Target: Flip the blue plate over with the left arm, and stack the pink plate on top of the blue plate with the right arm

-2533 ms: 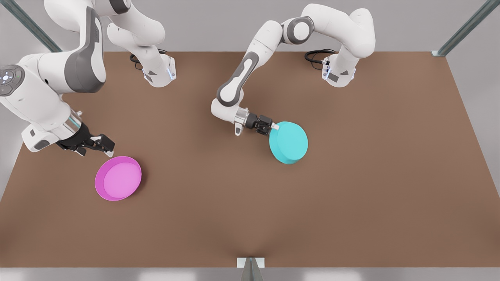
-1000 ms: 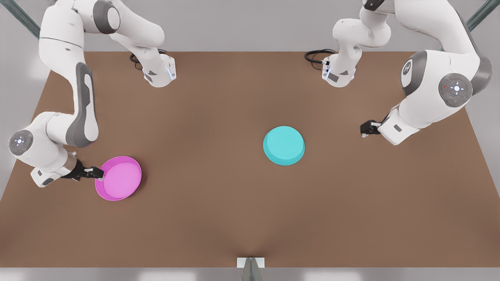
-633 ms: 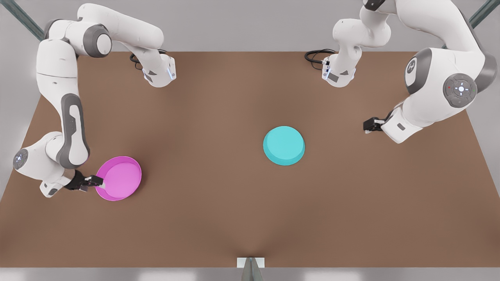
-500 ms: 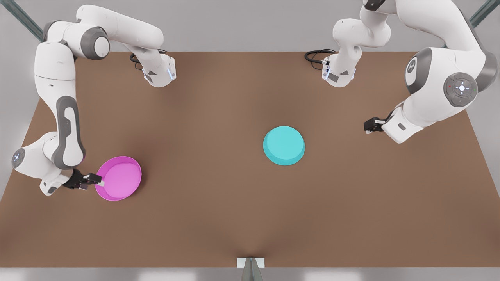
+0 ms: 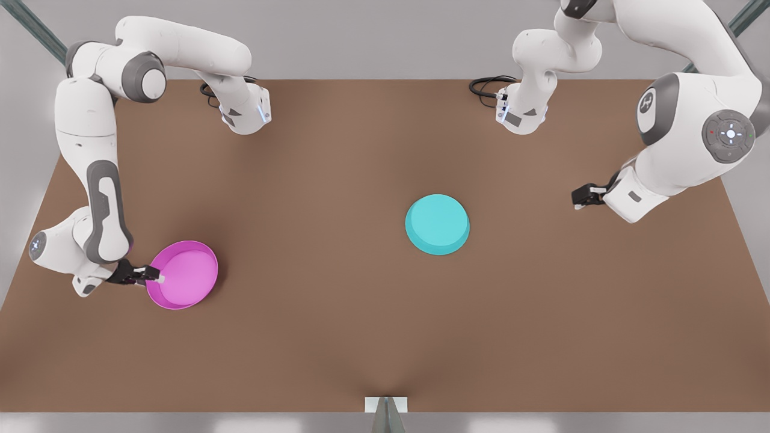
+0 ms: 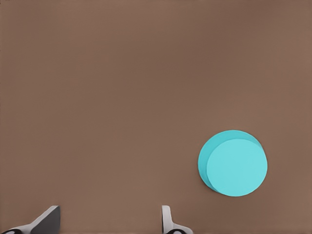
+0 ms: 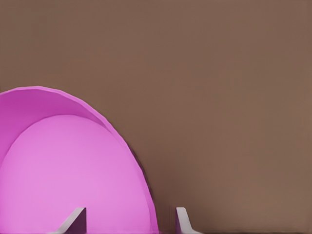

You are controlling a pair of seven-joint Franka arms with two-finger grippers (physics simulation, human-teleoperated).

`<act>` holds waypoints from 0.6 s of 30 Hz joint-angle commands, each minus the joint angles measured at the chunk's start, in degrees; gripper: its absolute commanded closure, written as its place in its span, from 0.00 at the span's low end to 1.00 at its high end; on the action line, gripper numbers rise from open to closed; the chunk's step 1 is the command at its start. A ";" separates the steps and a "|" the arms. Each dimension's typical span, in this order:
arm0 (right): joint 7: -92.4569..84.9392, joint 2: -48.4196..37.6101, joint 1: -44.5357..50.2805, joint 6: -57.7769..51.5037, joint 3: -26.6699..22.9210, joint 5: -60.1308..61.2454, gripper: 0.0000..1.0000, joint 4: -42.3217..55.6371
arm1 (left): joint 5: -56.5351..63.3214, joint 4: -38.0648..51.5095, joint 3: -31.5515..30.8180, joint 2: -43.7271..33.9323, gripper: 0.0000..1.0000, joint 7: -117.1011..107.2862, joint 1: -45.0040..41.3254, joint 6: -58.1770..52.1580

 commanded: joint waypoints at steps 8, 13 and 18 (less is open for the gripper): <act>-0.18 2.30 0.53 -0.69 -0.41 2.64 0.46 2.95 | 0.04 -0.08 -0.09 0.00 0.00 0.00 0.94 -0.09; -3.08 3.27 0.70 -2.88 -0.85 2.64 0.50 4.36 | 0.04 -0.08 -0.09 0.00 0.00 0.00 0.94 -0.09; -3.17 3.62 0.79 -3.85 -0.85 2.64 0.61 4.00 | -0.31 -0.08 -0.09 0.00 0.00 0.09 0.94 0.00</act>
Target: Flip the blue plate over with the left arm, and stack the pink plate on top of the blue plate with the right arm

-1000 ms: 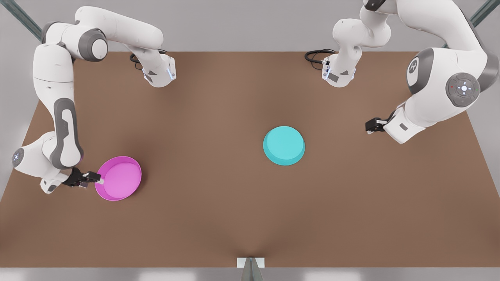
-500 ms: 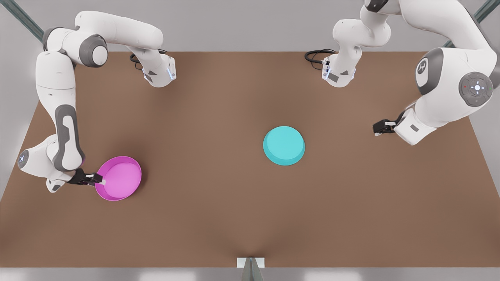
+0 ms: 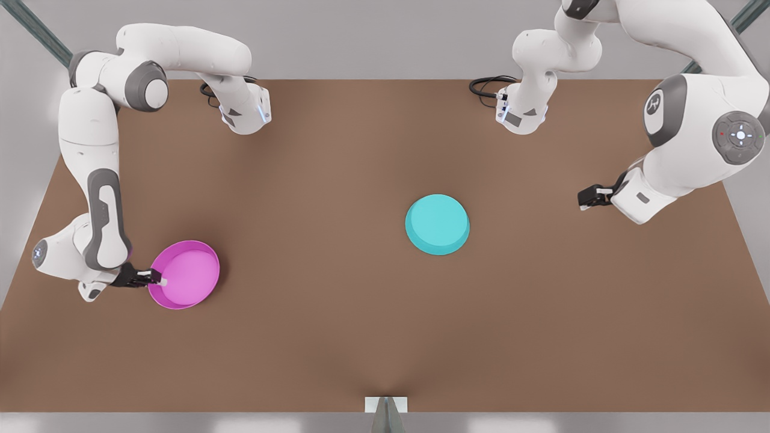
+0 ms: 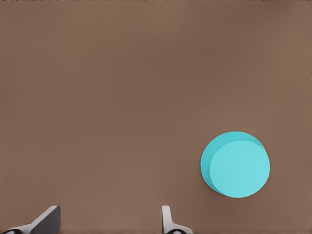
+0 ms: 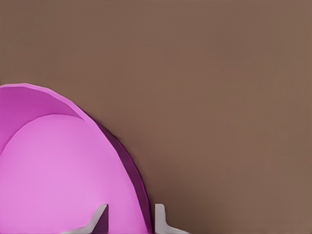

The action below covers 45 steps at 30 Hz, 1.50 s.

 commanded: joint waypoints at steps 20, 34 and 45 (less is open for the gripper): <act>-2.10 -1.49 0.26 -7.62 0.88 0.54 0.79 2.64 | 0.16 1.58 -0.97 -0.05 0.00 -0.09 -1.43 -0.53; -2.10 -5.10 6.42 -9.29 6.33 0.71 0.79 1.94 | 1.66 1.58 -0.70 -0.40 0.00 -0.27 -1.34 -3.34; -1.58 -5.63 13.97 -8.76 7.91 9.50 0.79 0.26 | 1.75 1.58 -0.70 -0.23 0.00 -0.79 -1.43 -4.31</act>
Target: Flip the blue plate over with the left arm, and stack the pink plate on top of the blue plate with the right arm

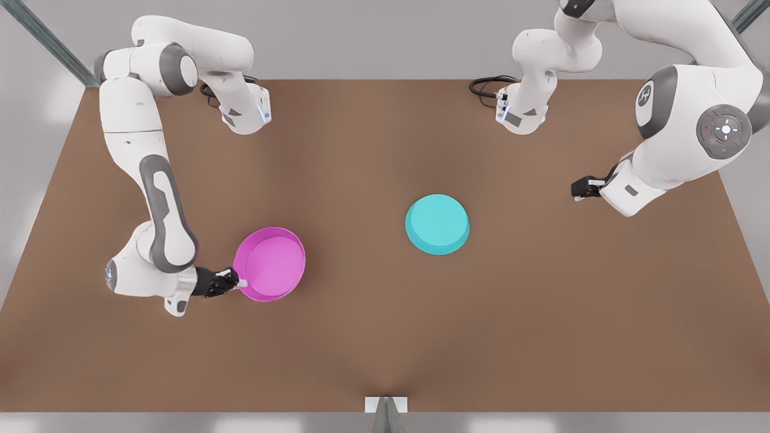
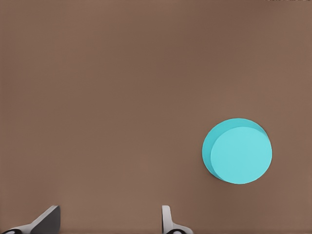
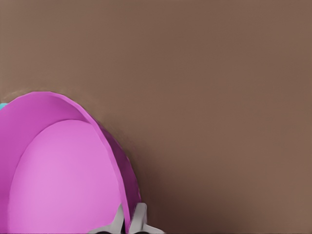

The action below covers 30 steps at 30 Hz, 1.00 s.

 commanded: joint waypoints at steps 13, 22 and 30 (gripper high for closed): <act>19.37 -3.17 13.02 3.52 0.63 4.69 0.79 0.33 | 0.18 0.00 0.08 0.08 0.00 -0.04 0.14 0.09; 34.14 -3.96 20.05 11.78 6.52 4.60 0.79 0.33 | 0.18 0.00 0.08 0.00 0.00 -0.48 0.05 0.00; 43.54 -2.46 24.80 24.00 14.95 2.93 0.79 -0.46 | 0.18 0.00 0.08 0.08 0.00 -0.48 0.05 0.00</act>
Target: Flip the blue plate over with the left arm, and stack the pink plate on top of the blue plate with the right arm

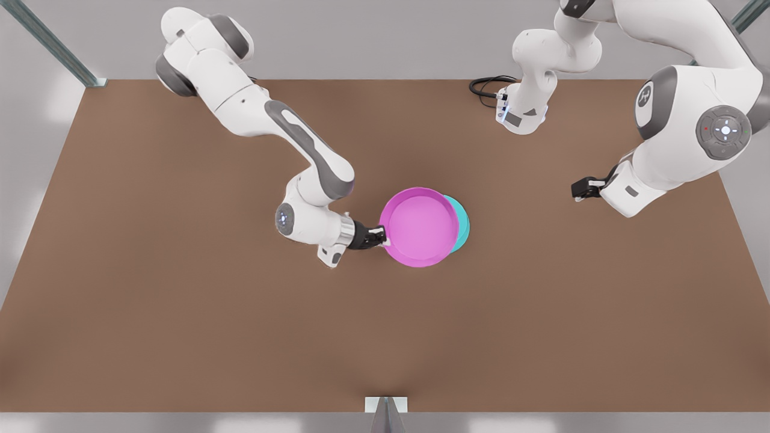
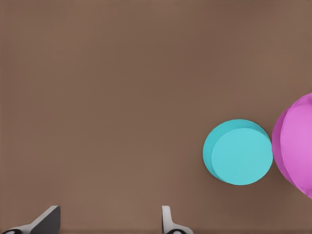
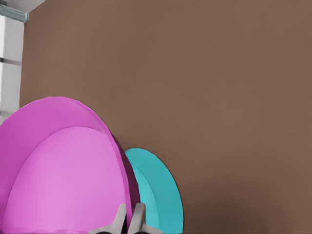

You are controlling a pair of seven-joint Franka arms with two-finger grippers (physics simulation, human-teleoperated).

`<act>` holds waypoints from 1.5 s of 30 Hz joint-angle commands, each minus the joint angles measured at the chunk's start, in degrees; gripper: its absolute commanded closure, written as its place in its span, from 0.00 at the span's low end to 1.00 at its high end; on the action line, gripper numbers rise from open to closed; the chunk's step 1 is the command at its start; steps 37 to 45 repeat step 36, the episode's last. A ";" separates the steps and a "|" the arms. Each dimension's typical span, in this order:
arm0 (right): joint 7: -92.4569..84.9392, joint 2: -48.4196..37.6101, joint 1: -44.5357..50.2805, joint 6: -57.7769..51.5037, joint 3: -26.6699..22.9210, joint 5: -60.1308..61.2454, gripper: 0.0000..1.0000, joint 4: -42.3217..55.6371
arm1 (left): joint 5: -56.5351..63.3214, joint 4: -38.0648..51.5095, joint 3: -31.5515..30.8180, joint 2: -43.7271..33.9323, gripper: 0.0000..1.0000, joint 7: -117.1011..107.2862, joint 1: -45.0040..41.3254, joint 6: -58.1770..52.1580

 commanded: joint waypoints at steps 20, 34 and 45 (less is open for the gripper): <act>12.30 4.58 3.36 16.53 5.92 -17.86 0.00 -7.50 | -0.59 0.35 -0.26 0.04 0.00 0.35 -0.12 0.00; 7.04 -23.53 -10.78 -50.96 -22.72 -37.63 0.00 12.63 | -0.42 0.70 -0.35 0.13 0.00 0.26 -0.12 0.09; 4.30 -28.72 -15.18 -53.53 -23.53 -37.63 0.00 8.94 | -0.42 0.70 -0.35 0.13 0.00 0.26 -0.12 0.09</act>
